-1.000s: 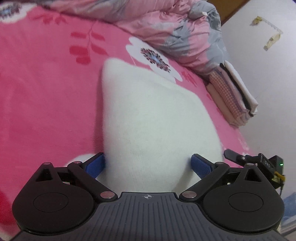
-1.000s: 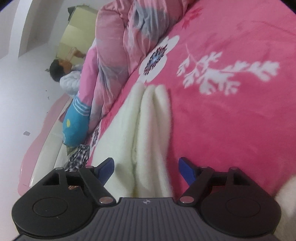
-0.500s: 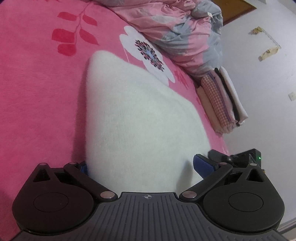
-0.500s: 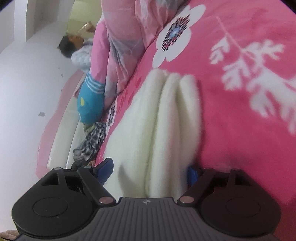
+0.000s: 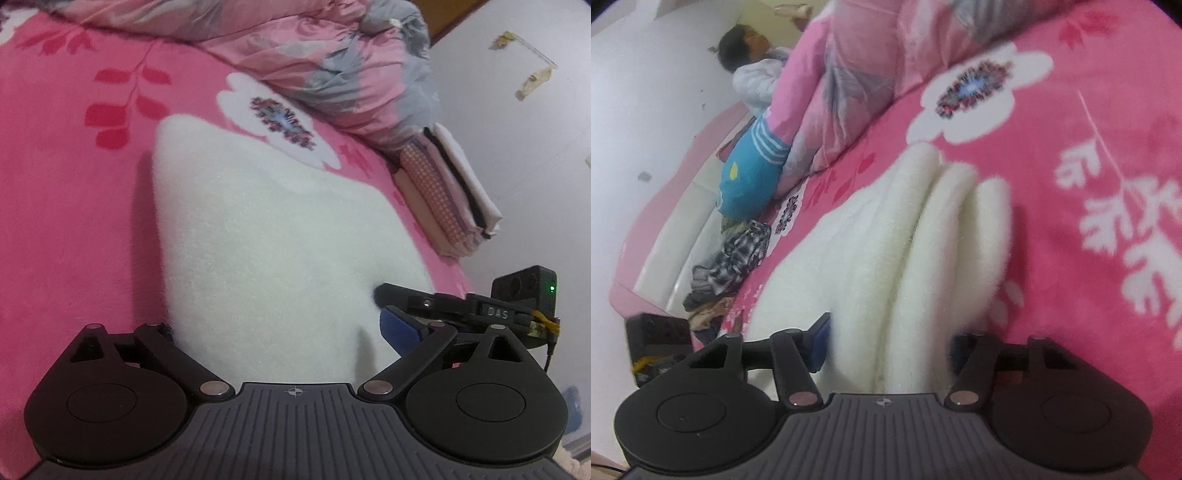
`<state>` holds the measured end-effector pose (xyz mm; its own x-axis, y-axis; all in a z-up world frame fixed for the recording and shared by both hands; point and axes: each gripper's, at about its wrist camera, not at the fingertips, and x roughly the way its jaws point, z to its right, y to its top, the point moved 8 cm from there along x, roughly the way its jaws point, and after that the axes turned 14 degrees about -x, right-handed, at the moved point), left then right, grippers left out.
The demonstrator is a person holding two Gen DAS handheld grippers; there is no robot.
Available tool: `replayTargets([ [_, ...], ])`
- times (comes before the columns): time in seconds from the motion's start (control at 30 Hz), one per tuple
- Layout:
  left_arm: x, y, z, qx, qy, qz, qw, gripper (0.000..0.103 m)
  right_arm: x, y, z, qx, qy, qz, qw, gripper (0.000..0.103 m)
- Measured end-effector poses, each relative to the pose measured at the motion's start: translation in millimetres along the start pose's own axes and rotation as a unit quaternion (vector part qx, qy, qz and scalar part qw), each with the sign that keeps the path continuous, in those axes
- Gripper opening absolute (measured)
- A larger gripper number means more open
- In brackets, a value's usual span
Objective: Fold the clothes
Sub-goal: 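Lift the gripped cream sweatshirt upward with both grippers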
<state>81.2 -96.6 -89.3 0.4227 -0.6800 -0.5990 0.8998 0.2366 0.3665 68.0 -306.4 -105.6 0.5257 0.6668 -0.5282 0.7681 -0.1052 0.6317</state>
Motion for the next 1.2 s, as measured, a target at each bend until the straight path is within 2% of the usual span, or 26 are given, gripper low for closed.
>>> replayTargets([
  [0.17,-8,-8,25,0.037,0.005,0.014,0.9992,0.093,-15,7,-12,-0.035,-0.012,0.016,0.999,0.057],
  [0.37,-10,-12,65,0.086,-0.01,0.021,0.996,0.092,-46,13,-23,-0.072,-0.035,0.048,0.996,0.057],
  [0.67,20,-16,166,0.183,-0.058,0.014,0.9813,0.092,-140,37,-14,-0.129,-0.098,0.133,0.978,0.056],
  [0.87,68,-5,267,0.24,-0.126,-0.002,0.9625,0.092,-237,85,11,-0.175,-0.173,0.178,0.953,0.056],
  [0.97,94,8,324,0.257,-0.168,-0.002,0.9517,0.092,-292,122,25,-0.213,-0.212,0.201,0.932,0.056],
  [1.07,126,31,379,0.264,-0.202,0.002,0.9431,0.092,-336,163,47,-0.234,-0.242,0.213,0.918,0.056],
  [1.2,181,66,435,0.251,-0.224,-0.006,0.9416,0.092,-378,222,89,-0.266,-0.279,0.213,0.898,0.056],
])
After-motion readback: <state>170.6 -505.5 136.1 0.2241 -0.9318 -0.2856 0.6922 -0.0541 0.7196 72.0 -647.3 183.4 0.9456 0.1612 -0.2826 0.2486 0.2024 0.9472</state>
